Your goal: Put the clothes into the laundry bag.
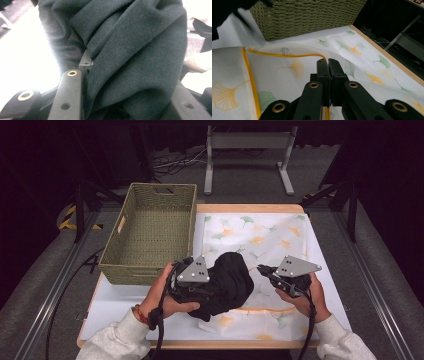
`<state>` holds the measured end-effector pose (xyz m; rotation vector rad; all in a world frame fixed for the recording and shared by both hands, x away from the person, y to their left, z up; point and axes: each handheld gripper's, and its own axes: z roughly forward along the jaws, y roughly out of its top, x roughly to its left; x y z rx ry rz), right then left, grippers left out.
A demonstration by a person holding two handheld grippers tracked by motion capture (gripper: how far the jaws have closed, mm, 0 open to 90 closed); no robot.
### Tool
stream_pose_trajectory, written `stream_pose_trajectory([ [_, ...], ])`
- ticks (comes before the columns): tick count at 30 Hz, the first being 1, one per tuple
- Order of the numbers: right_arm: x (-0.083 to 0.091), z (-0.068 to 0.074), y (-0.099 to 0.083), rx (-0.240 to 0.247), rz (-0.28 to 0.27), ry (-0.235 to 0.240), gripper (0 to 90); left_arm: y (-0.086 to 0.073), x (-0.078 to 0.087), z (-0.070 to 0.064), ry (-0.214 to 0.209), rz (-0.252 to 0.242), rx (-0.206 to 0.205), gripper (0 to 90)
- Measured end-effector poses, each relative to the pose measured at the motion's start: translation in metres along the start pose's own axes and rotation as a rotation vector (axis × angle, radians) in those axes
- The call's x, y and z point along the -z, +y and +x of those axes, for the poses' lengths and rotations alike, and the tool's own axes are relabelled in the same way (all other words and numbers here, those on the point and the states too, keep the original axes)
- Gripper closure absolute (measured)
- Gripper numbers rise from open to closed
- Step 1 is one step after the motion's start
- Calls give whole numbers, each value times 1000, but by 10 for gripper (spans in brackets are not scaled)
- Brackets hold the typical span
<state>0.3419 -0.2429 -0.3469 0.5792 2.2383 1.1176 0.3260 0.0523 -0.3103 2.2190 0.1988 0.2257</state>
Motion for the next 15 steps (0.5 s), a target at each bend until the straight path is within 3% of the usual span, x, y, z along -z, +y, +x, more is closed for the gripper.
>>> stream_pose_trajectory([
  [8, -1, 0, 0, 2, 0, 0, 891, -2, -25, -7, -45, 9, 1, 603],
  [15, -1, 1, 0, 2, -1, 4, 891, -7, -48, -11, -58, 70, -10, 603],
])
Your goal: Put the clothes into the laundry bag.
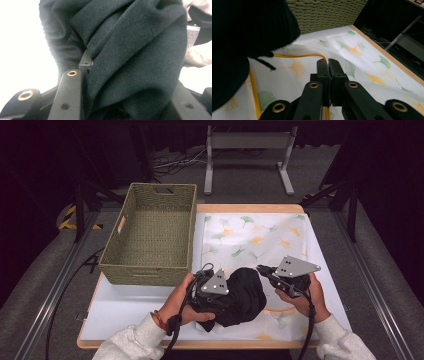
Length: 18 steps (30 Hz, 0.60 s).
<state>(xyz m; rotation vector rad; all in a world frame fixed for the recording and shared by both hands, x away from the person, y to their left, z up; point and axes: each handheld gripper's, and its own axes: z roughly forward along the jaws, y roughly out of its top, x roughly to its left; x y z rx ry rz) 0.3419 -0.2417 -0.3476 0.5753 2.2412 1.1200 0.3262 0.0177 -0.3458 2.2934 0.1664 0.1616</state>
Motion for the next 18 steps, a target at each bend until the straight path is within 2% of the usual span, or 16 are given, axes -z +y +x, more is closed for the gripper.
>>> stream_pose_trajectory([
  [4, 0, 0, 0, 1, 0, 0, 891, -3, -14, -1, -18, 35, -2, 602],
  [18, -1, 2, 1, 6, 0, 4, 892, -3, -36, -6, -37, 92, -18, 602],
])
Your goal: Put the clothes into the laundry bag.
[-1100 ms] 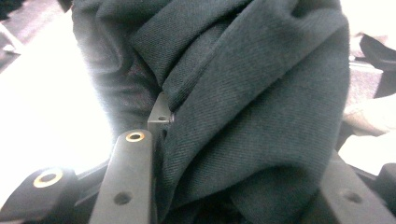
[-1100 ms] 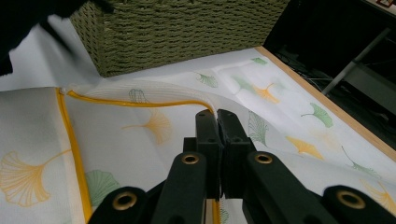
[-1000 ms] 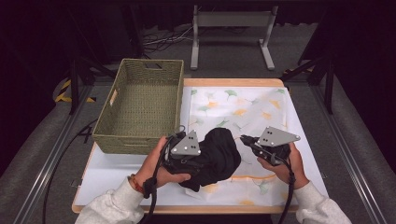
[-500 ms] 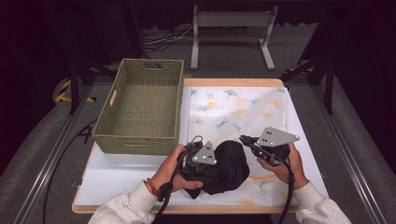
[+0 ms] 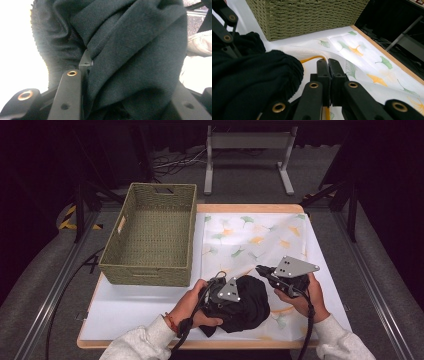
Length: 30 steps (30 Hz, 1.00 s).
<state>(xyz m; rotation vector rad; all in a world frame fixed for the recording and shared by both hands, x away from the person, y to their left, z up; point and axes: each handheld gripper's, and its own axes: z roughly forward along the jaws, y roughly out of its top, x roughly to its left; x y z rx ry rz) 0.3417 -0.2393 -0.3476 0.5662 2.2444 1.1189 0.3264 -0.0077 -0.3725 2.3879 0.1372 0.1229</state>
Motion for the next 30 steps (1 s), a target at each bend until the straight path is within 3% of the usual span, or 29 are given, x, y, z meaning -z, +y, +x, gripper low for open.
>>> stream_pose_trajectory([
  [5, 0, 1, 2, 4, -5, 1, 891, 6, -10, -7, -2, 47, -35, 602],
  [13, 2, 4, 5, 7, -16, 8, 892, 17, -25, -4, 36, 84, -13, 601],
  [26, 3, 8, 8, 15, -23, 12, 892, 21, -48, 7, 67, 126, 37, 596],
  [30, 4, 9, 10, 13, -31, 10, 892, 21, -54, 11, 80, 127, 94, 584],
])
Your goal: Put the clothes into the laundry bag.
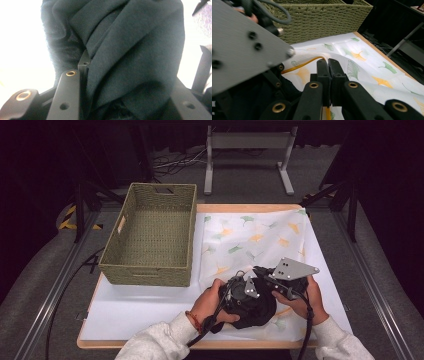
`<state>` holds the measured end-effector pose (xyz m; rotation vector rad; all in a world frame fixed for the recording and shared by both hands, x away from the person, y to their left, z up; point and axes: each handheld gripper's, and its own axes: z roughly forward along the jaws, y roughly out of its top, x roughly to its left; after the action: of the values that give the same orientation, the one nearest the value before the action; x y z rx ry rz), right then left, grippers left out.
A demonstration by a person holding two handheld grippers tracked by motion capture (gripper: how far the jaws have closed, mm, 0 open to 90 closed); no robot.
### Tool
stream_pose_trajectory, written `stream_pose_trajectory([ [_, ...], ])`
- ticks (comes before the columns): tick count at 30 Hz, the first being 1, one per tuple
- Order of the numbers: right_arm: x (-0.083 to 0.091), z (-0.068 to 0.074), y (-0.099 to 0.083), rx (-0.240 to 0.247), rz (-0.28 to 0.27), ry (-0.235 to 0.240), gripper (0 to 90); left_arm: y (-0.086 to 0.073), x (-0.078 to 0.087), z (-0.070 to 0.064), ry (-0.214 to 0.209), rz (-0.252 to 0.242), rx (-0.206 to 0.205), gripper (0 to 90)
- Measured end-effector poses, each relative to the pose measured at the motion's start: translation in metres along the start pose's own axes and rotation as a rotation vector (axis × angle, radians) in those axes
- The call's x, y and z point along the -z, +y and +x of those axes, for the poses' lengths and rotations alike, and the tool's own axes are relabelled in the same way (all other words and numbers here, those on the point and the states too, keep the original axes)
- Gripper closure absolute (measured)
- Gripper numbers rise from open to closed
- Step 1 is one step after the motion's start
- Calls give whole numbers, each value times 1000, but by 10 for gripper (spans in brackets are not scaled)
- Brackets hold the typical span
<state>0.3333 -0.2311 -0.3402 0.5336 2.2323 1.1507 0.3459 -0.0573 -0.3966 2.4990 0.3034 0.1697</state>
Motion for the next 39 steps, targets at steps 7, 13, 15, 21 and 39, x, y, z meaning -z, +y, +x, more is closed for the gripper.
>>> stream_pose_trajectory([
  [7, -2, 3, 0, 6, 5, 13, 892, -2, -5, 11, 38, -32, 64, 566],
  [13, -4, 3, -2, 1, 18, 14, 891, -4, -3, 13, 50, -44, 81, 479],
  [15, -4, 3, -2, 1, 18, 14, 892, -6, 2, 13, 34, -64, 74, 398],
  [21, -4, 2, -4, -4, 25, 12, 892, -18, 25, 13, 14, -130, 80, 206],
  [39, -6, 4, -4, -4, 31, 11, 891, -96, 73, 3, 74, -193, 90, 125],
])
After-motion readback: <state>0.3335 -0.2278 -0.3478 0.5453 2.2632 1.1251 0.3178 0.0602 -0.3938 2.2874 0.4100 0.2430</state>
